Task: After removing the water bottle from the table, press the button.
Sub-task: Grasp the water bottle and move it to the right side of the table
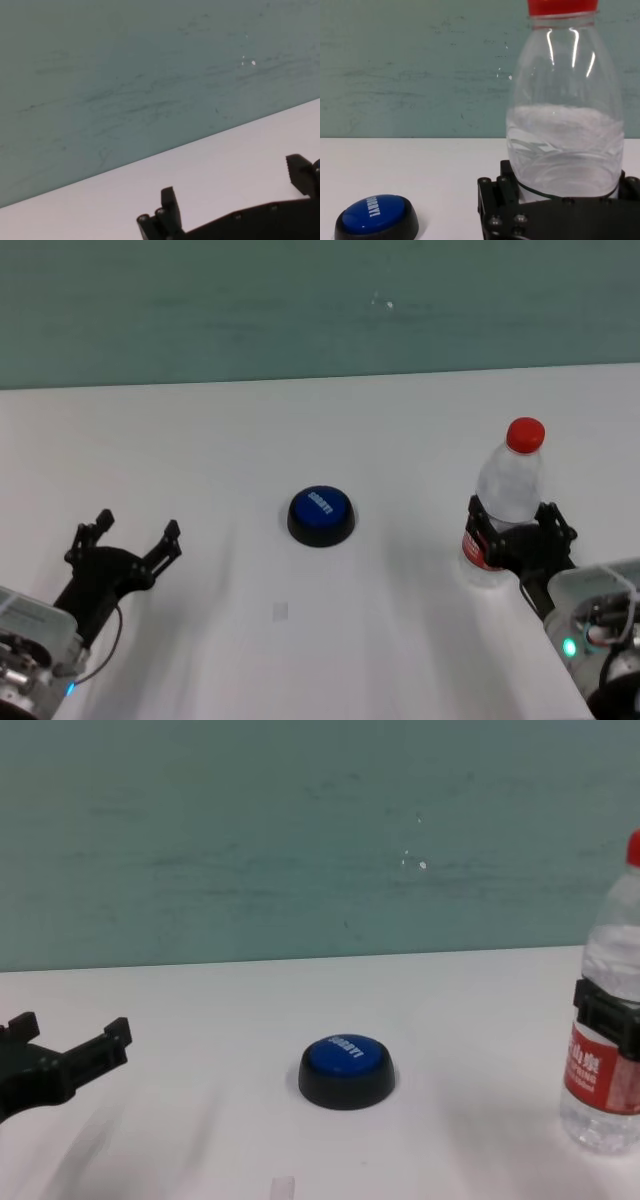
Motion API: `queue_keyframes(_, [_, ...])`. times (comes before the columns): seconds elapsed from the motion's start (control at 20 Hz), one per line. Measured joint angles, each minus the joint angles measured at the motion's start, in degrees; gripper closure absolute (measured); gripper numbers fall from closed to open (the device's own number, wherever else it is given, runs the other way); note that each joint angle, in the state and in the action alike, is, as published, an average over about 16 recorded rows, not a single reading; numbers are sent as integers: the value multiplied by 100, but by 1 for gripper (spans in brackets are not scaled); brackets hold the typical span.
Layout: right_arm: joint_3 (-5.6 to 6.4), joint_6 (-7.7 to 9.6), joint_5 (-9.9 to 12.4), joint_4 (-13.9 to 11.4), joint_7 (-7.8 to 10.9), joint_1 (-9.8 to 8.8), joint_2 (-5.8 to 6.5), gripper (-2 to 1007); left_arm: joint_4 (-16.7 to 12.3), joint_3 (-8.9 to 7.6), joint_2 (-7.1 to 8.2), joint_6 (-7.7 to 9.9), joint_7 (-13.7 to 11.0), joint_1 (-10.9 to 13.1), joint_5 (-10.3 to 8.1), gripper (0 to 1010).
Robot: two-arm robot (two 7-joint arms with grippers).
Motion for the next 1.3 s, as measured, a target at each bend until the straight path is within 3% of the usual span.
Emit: queue_keyframes(1.3, [-4,70,-74,67,-68,-12,-59,281,0,0,0,0,0,0,0,7])
